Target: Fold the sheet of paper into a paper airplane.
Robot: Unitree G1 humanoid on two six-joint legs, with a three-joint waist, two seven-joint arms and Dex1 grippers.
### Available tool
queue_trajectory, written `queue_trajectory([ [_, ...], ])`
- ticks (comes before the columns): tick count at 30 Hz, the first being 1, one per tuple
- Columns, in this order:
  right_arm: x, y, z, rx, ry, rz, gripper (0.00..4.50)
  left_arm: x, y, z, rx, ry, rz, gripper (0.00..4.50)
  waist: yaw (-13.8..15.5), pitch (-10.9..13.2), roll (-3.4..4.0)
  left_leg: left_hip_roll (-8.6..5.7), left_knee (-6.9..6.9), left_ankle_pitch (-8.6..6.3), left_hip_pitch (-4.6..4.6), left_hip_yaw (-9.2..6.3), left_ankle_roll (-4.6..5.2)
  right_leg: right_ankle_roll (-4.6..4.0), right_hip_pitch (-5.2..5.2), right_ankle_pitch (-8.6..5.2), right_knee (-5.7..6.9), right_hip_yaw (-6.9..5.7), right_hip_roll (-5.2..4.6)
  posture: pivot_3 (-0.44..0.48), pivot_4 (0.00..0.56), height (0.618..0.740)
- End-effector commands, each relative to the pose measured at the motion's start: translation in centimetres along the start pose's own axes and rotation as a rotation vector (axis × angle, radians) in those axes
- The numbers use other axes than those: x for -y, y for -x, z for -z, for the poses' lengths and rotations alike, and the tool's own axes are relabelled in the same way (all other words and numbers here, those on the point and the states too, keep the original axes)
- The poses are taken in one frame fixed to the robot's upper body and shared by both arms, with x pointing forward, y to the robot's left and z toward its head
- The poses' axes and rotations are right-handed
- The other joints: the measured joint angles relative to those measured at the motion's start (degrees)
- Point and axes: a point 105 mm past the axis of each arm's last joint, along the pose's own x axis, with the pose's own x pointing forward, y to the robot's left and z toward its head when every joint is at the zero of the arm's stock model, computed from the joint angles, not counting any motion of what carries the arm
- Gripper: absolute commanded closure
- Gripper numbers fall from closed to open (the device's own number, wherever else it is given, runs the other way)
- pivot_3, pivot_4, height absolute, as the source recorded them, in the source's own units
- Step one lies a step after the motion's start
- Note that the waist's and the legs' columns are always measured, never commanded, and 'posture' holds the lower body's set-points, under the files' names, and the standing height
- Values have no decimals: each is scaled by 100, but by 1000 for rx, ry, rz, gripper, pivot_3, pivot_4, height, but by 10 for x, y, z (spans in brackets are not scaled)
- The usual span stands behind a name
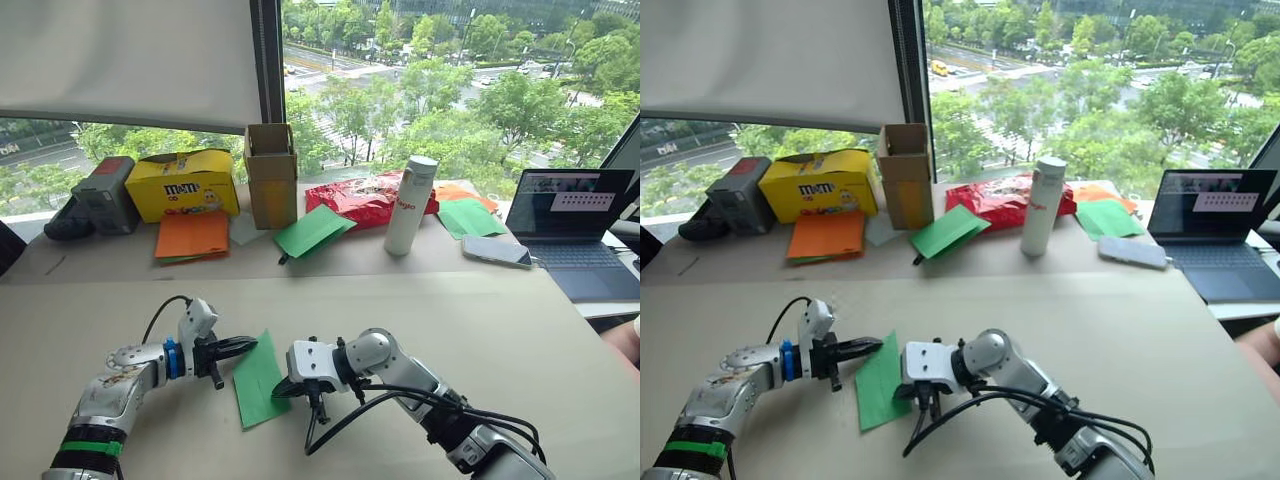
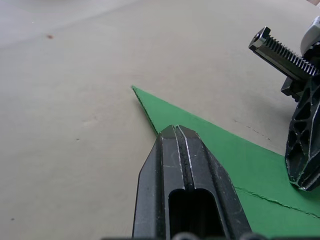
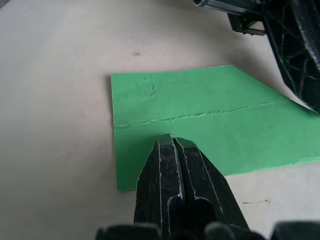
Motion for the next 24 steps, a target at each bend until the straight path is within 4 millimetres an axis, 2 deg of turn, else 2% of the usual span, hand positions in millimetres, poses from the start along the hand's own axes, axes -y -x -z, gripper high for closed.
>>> queue_trajectory([
  [1, 5, -1, 2, -31, -5, 5, 4461, -6, -10, -16, 46, -64, 5, 4500, -4, -1, -1, -1, 0, 0, 0, 0, 0, 0, 1, 1, 0, 0, 0, 0, 150, 739],
  [5, 4, -1, 3, -44, -8, 2, 4461, -2, -34, -23, 62, -82, 66, 4500, -8, -2, -2, -9, 6, 8, -4, 1, -11, 1, 1, 0, 2, 2, 0, 0, 150, 739],
  [9, 5, 1, 6, -53, -16, 19, 4461, 0, -36, -11, 9, -99, 86, 4500, -36, -2, -3, -9, 12, 10, -8, 2, -16, 1, 0, 0, 2, 3, 6, 0, 150, 739],
  [14, 9, 2, 9, -68, -25, 38, 4461, 2, -19, 12, -48, -101, 93, 4500, -41, -2, -2, 1, 11, 9, -7, 1, -13, 1, -2, 0, 5, 2, 11, 0, 150, 739],
  [24, 11, -3, 10, -80, -16, 22, 4461, 25, 13, 30, -30, -122, 78, 4500, -46, -3, -1, 21, 6, -3, 3, 3, 3, -1, 0, 1, 5, 3, 9, 0, 150, 739],
])
